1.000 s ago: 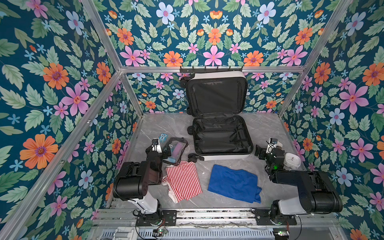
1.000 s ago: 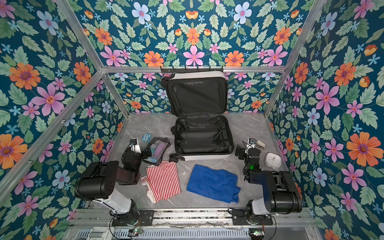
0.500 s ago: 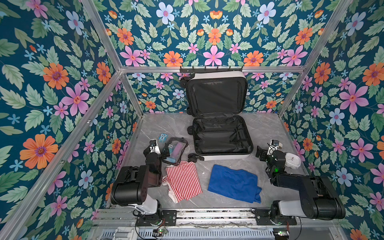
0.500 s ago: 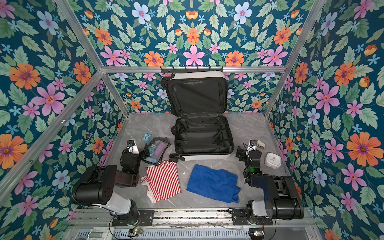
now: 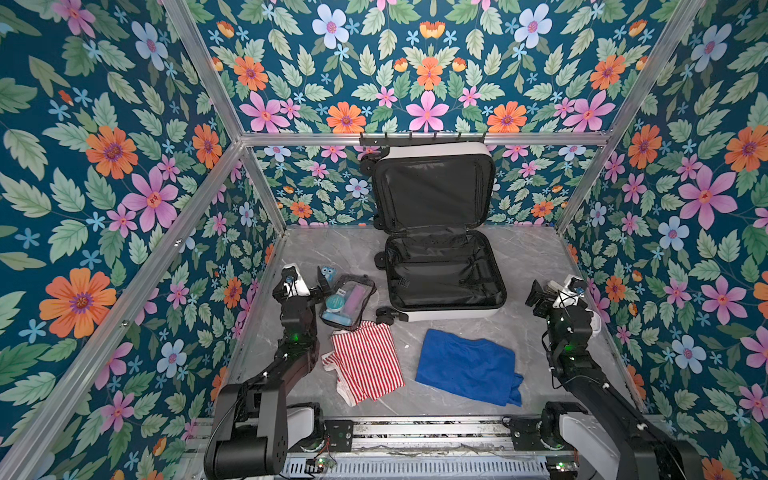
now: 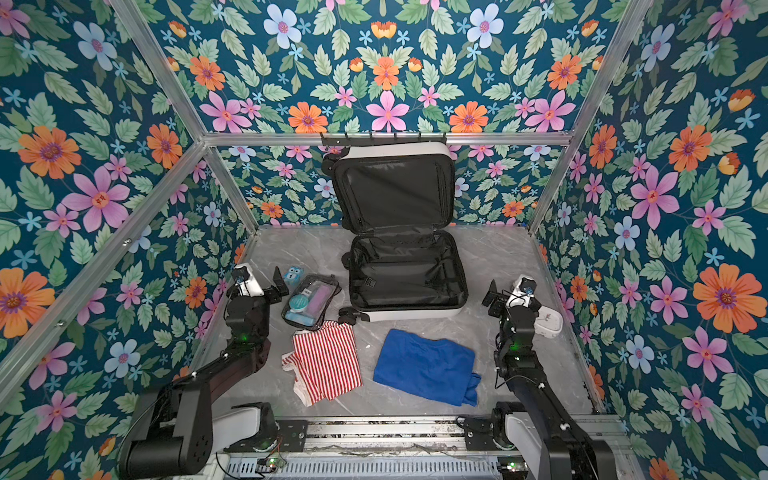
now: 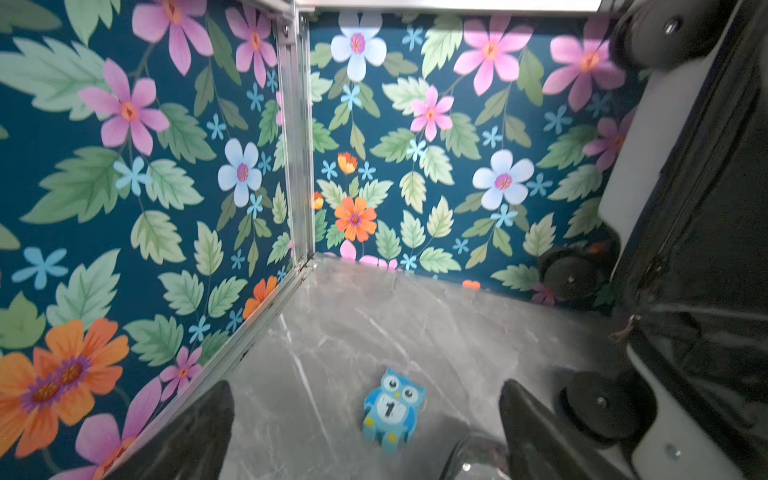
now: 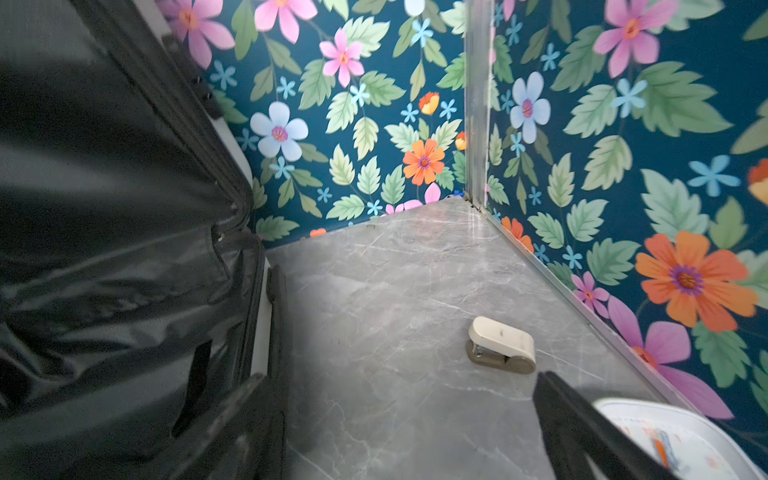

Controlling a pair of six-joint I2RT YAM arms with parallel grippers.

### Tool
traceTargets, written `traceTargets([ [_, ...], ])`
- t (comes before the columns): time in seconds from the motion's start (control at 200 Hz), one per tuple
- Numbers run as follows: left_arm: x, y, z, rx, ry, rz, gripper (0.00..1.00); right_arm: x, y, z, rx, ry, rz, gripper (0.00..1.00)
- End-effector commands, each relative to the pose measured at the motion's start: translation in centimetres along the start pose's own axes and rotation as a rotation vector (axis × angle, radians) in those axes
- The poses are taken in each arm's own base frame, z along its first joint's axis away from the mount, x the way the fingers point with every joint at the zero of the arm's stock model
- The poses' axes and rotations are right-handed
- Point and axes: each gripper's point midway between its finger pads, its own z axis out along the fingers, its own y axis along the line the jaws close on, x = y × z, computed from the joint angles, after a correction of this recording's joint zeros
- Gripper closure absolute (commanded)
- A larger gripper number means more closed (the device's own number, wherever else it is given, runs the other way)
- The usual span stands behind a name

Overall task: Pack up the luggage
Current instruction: 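Reach both grippers toward the folded blue T-shirt's opposite sides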

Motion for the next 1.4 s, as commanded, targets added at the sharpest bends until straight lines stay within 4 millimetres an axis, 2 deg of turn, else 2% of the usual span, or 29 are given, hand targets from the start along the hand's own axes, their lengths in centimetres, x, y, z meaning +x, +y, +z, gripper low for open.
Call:
traceTargets([
  [0.0, 0.1, -0.2, 0.3, -0.010, 0.122, -0.097, 0.00, 1.5, -3.7, -2.0, 0.210, 0.103, 0.175, 0.01],
  [0.085, -1.7, -0.6, 0.7, -0.015, 0.174, -0.140, 0.00, 1.1, -4.3, -4.0, 0.260, 0.159, 0.240, 0.01],
  [0.14, -3.0, -1.5, 0.8, 0.021, 0.185, -0.167, 0.00, 0.5, -3.9, -5.0, 0.245, 0.195, 0.266, 0.01],
  [0.2, -3.9, -1.5, 0.7, 0.009, 0.193, -0.235, 0.00, -0.1, -2.7, -5.9, 0.185, 0.243, 0.287, 0.01],
  [0.285, -4.2, -1.6, 0.5, 0.000, 0.246, -0.292, 0.00, -1.0, -0.1, -7.0, 0.060, 0.323, 0.287, 0.01],
  [0.335, -4.4, -2.2, 0.6, 0.023, 0.281, -0.307, 0.00, -1.5, 0.6, -7.5, 0.034, 0.364, 0.291, 0.01],
  [0.485, -5.6, -5.4, 0.2, 0.192, 0.354, -0.331, 0.00, -1.0, 2.3, -9.0, 0.009, 0.603, 0.276, 0.01],
  [0.54, -5.6, -5.9, 0.0, 0.216, 0.377, -0.339, 0.00, -0.9, 3.2, -9.5, -0.018, 0.683, 0.280, 0.01],
  [0.65, -5.6, -8.2, -1.0, 0.343, 0.447, -0.352, 0.02, -0.8, 4.8, -10.4, -0.068, 0.792, 0.315, 0.01],
  [0.74, -4.5, -10.4, -2.4, 0.450, 0.532, -0.355, 0.07, -0.9, 6.0, -11.1, -0.120, 0.835, 0.364, 0.01],
  [0.835, -3.2, -12.9, -4.7, 0.477, 0.565, -0.280, 0.02, -0.2, 7.3, -12.1, -0.170, 0.901, 0.420, 0.08],
  [0.92, -1.7, -16.5, -7.6, 0.515, 0.583, -0.157, 0.00, 1.3, 8.1, -13.2, -0.181, 0.970, 0.417, 0.11],
  [0.96, -0.6, -18.2, -8.7, 0.543, 0.615, -0.120, 0.00, 2.1, 8.2, -13.6, -0.171, 0.997, 0.393, 0.11],
  [1.04, 2.4, -20.2, -10.3, 0.585, 0.714, -0.112, 0.02, 3.9, 8.4, -14.7, -0.151, 1.056, 0.350, 0.12],
  [1.115, 5.3, -21.5, -11.8, 0.616, 0.789, -0.133, 0.02, 5.7, 8.4, -15.6, -0.131, 1.114, 0.328, 0.11],
  [1.215, 8.0, -22.6, -13.7, 0.642, 0.853, -0.166, 0.05, 7.9, 7.8, -17.0, -0.088, 1.183, 0.310, 0.09],
  [1.395, 11.4, -24.7, -16.8, 0.717, 0.957, -0.213, 0.06, 11.1, 6.3, -18.8, -0.029, 1.264, 0.339, 0.04],
])
